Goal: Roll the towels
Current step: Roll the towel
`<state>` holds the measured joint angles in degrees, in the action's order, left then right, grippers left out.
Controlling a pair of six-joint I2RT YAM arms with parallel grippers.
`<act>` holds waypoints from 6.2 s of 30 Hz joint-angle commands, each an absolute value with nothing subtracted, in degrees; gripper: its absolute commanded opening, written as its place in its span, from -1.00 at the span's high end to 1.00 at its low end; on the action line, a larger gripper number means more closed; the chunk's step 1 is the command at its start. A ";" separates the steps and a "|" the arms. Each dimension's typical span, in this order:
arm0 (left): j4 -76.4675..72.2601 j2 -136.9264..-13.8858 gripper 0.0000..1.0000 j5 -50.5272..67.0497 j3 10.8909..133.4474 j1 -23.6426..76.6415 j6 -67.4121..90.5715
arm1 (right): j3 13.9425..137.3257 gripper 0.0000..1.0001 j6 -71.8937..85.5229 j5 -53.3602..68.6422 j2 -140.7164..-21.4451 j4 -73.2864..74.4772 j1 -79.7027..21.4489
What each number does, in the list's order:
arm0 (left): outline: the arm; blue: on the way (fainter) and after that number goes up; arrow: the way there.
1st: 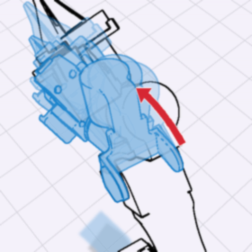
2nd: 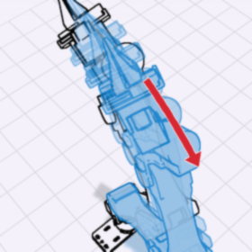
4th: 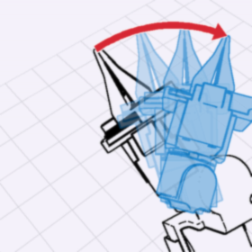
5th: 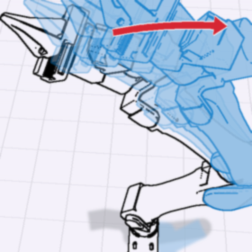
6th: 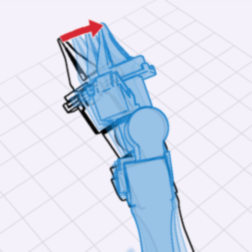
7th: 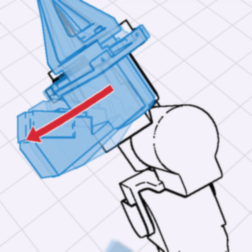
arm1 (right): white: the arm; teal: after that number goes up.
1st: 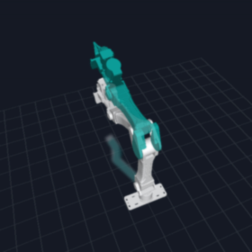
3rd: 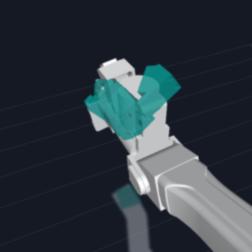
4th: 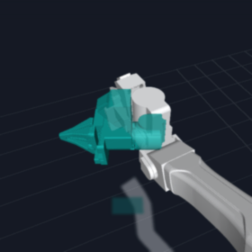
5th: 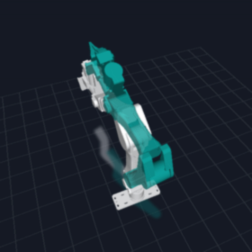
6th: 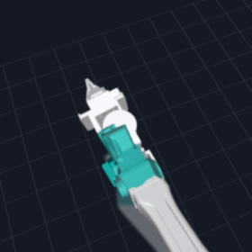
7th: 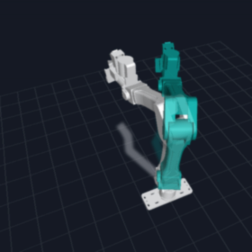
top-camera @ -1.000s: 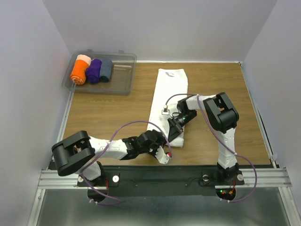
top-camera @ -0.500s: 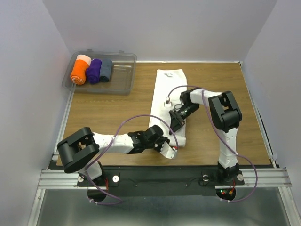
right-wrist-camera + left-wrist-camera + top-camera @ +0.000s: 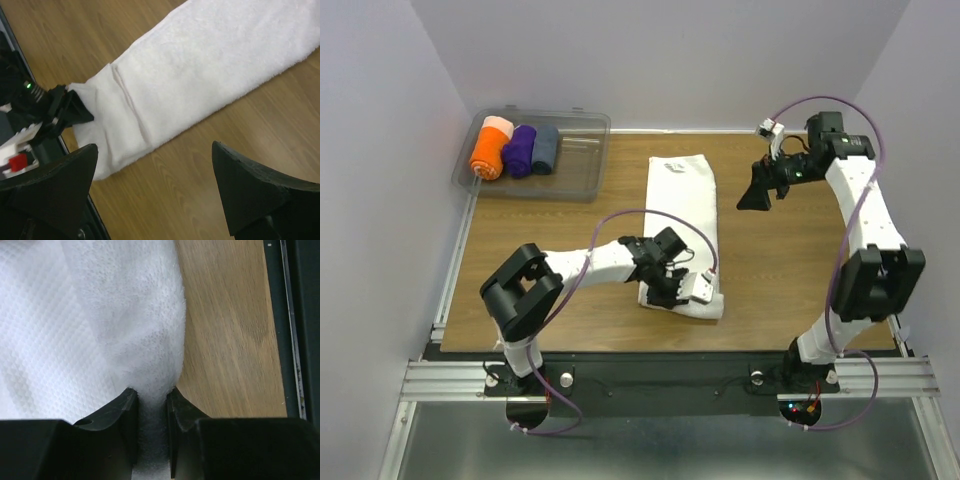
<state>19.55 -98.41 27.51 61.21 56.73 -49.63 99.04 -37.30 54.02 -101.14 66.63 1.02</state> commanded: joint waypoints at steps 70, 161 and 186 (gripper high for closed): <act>15.22 -70.96 -0.87 46.16 55.66 13.97 -30.84 | 63.89 0.57 -33.74 52.29 -99.74 51.41 -34.55; 49.55 -124.17 0.11 47.45 86.11 44.21 -44.91 | 81.14 -1.00 -42.01 42.80 -73.40 65.04 -6.85; 63.81 -147.22 0.11 55.81 105.64 39.29 -45.09 | 53.35 -1.00 -34.98 7.13 -75.93 31.03 -44.91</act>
